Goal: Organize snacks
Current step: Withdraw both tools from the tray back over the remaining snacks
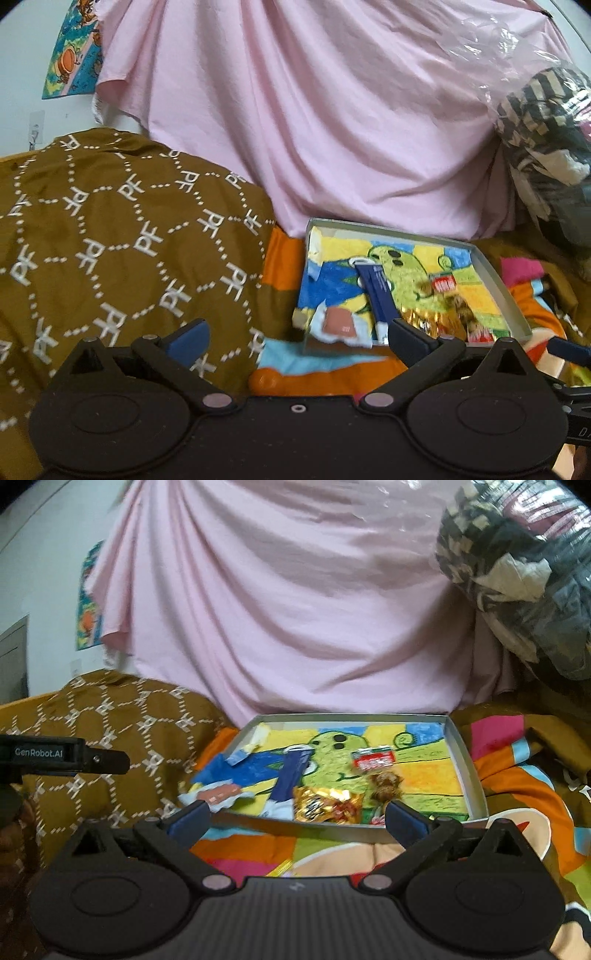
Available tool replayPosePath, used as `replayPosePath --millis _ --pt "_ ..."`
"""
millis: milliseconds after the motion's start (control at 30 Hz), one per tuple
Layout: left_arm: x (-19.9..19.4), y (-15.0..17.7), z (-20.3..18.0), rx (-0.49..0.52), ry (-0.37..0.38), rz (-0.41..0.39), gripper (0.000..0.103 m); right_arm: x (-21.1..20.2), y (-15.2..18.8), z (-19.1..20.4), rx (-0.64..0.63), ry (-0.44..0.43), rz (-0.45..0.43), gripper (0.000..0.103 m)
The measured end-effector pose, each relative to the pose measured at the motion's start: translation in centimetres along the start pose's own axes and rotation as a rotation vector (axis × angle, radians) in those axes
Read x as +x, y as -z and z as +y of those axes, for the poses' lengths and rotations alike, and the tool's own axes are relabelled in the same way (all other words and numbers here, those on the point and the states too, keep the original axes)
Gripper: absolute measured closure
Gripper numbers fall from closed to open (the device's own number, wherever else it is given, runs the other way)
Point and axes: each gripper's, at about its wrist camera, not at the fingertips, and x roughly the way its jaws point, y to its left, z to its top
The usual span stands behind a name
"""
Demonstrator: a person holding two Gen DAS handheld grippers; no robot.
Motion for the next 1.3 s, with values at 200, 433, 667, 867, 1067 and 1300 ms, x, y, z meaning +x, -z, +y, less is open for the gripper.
replayPosePath --millis 200,433,667,867,1067,1300 --pt "-3.1 1.9 0.8 0.029 -0.026 0.028 0.001 -2.2 1.4 2.9 -0.098 -0.062 0.01 0.0" --pt "-4.9 3.7 2.1 0.041 -0.033 0.103 0.001 -3.8 3.1 5.1 -0.134 -0.127 0.066 0.0" --pt "-4.4 5.4 3.5 0.019 -0.026 0.17 0.001 -3.5 4.8 6.4 -0.139 -0.168 0.222 0.0" --pt "-3.5 6.0 3.5 0.076 -0.053 0.203 0.001 -2.8 6.2 6.9 -0.123 -0.163 0.337 0.0" --pt "-2.7 6.4 3.7 0.09 -0.063 0.229 0.001 -1.9 7.0 7.5 -0.14 -0.154 0.399 0.0" --pt "-2.0 6.5 3.7 0.128 -0.075 0.221 0.001 -0.7 7.6 8.1 -0.159 -0.162 0.429 0.0"
